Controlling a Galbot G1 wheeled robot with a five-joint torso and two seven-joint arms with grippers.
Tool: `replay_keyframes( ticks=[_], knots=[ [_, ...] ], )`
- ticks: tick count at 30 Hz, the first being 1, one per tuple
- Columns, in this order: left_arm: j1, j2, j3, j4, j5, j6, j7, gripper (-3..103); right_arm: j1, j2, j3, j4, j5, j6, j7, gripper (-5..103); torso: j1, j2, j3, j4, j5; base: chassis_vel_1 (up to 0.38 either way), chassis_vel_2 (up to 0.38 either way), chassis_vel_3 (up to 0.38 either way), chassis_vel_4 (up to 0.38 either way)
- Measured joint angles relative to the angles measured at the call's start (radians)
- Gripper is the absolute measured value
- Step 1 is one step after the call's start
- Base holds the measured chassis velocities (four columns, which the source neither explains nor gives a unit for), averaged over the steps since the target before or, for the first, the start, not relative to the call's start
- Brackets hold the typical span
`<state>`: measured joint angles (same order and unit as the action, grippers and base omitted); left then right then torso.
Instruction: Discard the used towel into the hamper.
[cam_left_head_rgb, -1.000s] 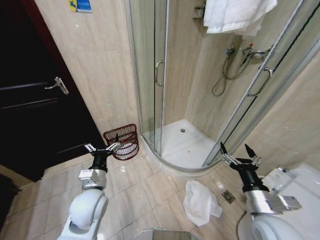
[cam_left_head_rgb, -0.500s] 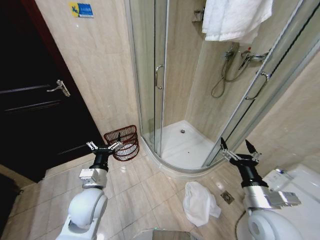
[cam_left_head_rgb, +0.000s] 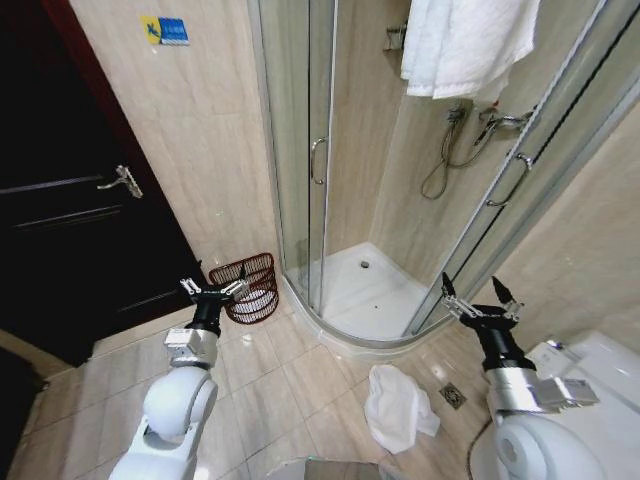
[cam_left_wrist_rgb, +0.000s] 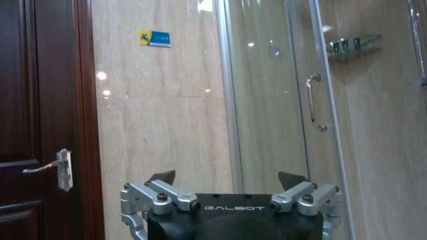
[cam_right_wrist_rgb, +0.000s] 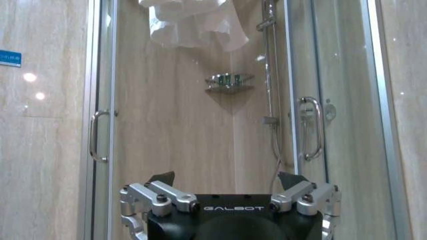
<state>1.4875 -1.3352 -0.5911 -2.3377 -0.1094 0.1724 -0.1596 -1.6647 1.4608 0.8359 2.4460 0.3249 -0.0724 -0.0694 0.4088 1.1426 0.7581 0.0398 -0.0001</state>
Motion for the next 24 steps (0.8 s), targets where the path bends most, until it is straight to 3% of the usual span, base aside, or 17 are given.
replay_keyframes(
  ticks=[7,24],
  knots=[
    [0.013,0.007,-0.026,-0.007,-0.008,-0.003,0.034,100,-0.006,0.01,0.0,0.004,-0.012,0.0,-0.006,100,0.016,0.035,0.019,0.0,0.0,0.0,0.0,0.0,0.0],
    [0.032,0.004,-0.029,-0.032,0.001,-0.01,0.039,100,-0.02,0.012,0.002,0.024,-0.015,0.012,-0.014,100,0.056,0.125,0.069,-0.0001,0.0,0.0,0.0,0.0,0.0]
  ],
)
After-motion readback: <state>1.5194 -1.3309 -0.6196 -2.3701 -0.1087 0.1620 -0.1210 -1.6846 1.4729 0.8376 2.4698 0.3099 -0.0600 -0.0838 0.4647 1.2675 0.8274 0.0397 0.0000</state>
